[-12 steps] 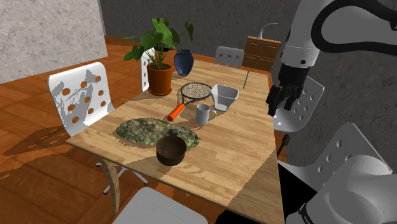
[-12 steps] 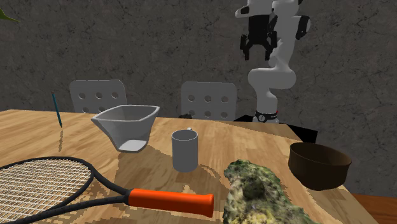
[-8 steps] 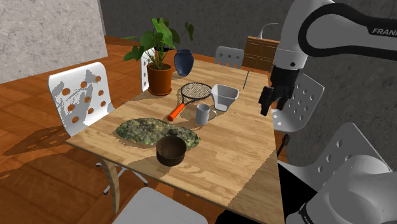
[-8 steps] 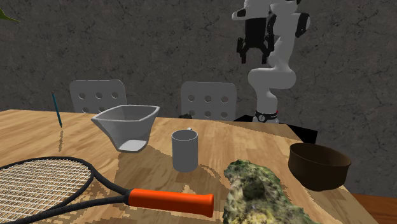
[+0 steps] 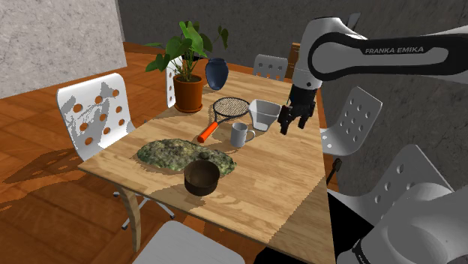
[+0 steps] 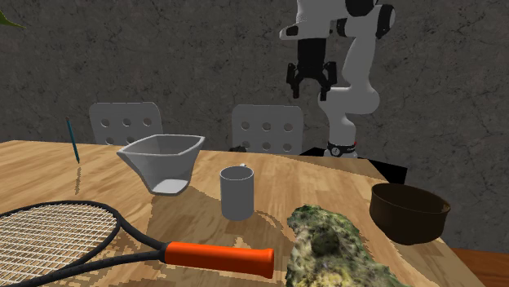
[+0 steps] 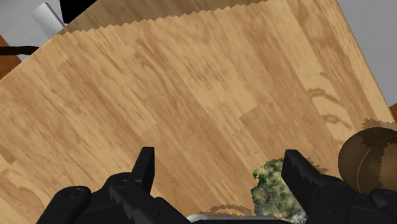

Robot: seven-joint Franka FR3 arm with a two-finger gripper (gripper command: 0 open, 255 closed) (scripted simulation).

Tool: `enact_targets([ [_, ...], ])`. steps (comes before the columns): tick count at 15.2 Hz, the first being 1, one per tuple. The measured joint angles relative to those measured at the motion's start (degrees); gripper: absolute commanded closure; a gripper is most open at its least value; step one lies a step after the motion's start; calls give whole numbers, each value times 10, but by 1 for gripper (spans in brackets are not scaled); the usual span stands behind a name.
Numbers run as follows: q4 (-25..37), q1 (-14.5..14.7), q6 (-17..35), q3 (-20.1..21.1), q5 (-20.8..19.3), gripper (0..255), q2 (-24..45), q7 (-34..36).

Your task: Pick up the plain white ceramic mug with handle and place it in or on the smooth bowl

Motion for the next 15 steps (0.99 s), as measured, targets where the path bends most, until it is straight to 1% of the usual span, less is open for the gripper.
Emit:
enact_targets([
  [2,8,1,31,3,-1,0,33,-1],
  [5,38,-1,71,2,-7,0,95,-10],
  [10,100,-1,130,6,-17,0,202,-14],
  [15,180,0,163,8,-27,0,301,-20],
])
